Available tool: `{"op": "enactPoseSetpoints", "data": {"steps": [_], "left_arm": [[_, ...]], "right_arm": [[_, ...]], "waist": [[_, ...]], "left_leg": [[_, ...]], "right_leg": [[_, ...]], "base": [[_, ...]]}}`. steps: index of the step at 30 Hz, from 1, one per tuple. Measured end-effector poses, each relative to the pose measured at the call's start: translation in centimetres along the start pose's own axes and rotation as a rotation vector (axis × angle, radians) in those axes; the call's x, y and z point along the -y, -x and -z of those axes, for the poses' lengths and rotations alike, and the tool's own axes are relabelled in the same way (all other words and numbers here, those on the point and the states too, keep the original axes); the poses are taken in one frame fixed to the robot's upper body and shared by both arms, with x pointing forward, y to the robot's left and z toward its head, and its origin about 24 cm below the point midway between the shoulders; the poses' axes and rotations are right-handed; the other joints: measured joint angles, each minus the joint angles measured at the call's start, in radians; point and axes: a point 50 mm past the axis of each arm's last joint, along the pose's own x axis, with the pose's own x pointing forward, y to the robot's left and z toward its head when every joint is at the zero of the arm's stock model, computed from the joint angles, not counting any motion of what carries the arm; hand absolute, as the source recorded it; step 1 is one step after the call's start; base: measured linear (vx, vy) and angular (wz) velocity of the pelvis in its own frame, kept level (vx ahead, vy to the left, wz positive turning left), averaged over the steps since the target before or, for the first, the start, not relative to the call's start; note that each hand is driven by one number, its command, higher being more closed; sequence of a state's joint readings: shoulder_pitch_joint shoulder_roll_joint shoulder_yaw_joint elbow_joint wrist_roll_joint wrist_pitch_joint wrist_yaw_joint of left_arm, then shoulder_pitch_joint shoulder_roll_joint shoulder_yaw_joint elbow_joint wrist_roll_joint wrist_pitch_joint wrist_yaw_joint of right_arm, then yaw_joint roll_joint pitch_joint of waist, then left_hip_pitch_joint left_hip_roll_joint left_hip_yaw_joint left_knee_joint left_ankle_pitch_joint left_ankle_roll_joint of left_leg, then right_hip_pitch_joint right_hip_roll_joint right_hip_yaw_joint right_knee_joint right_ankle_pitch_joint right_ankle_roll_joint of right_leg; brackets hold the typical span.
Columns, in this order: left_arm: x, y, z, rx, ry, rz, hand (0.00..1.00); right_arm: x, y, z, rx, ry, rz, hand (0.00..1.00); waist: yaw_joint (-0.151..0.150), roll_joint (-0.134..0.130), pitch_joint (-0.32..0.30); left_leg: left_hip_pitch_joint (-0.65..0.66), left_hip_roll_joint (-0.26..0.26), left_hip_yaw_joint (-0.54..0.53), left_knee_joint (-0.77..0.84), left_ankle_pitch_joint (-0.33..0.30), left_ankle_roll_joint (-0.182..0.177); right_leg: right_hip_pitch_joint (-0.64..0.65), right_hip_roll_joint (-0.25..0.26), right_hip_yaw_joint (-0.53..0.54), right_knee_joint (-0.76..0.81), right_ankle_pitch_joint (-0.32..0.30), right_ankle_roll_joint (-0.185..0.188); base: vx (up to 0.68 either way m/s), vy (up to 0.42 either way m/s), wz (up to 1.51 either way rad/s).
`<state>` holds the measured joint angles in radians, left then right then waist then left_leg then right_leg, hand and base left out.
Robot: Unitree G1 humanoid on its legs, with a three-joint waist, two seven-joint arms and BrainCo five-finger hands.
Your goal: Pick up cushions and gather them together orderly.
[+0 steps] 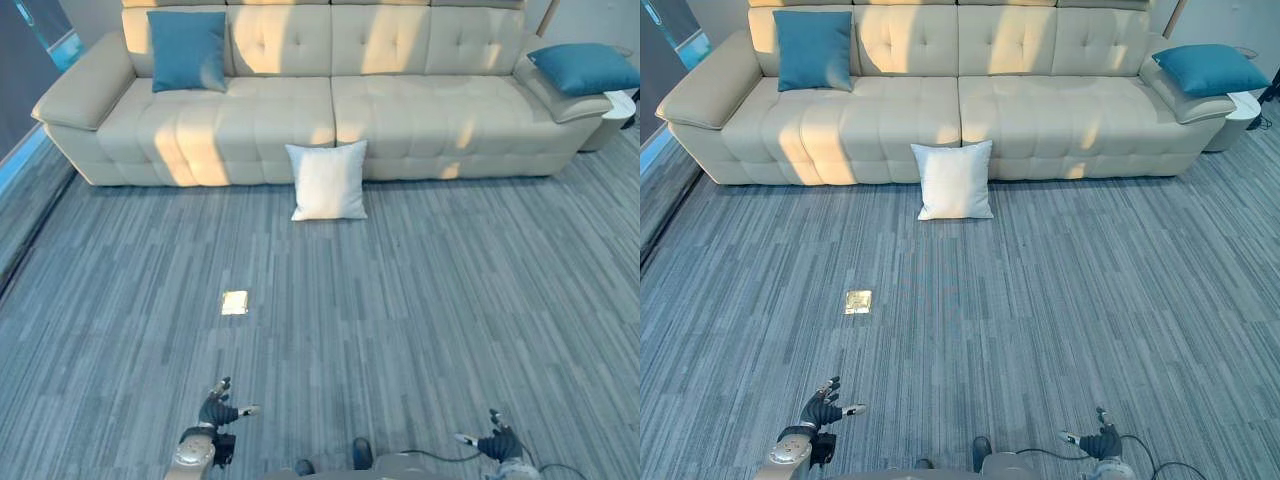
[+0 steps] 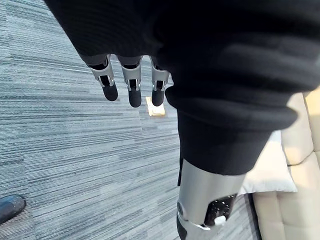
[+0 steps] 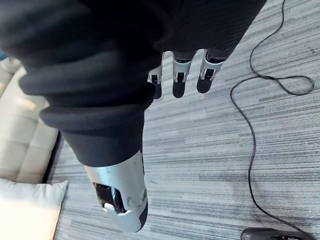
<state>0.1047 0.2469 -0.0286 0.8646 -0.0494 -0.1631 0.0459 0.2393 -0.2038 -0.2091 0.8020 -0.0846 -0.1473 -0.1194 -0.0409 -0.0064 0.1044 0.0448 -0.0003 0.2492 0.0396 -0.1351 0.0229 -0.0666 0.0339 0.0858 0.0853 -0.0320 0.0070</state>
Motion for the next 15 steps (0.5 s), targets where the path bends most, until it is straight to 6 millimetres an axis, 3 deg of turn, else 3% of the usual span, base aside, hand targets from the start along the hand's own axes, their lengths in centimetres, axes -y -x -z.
{"op": "enactPoseSetpoints", "data": {"steps": [6,15], "left_arm": [[-0.1,0.3,0.7,-0.019,0.002,-0.002,0.00],[-0.1,0.2,0.2,-0.003,0.023,-0.006,0.00]], "right_arm": [[-0.1,-0.2,-0.4,0.012,0.002,0.004,0.00],[-0.2,-1.1,-2.7,0.077,0.011,0.001,0.00]], "waist": [[0.002,0.000,0.000],[0.001,0.003,0.001]], "left_leg": [[-0.011,-0.001,-0.009,0.003,0.004,0.006],[-0.068,-0.004,-0.053,0.031,-0.014,0.018]], "right_leg": [[-0.007,-0.001,-0.006,-0.004,-0.001,0.001],[-0.032,-0.007,-0.037,-0.019,-0.008,0.005]], "base": [[0.06,0.008,0.04],[0.06,0.016,0.11]]}}
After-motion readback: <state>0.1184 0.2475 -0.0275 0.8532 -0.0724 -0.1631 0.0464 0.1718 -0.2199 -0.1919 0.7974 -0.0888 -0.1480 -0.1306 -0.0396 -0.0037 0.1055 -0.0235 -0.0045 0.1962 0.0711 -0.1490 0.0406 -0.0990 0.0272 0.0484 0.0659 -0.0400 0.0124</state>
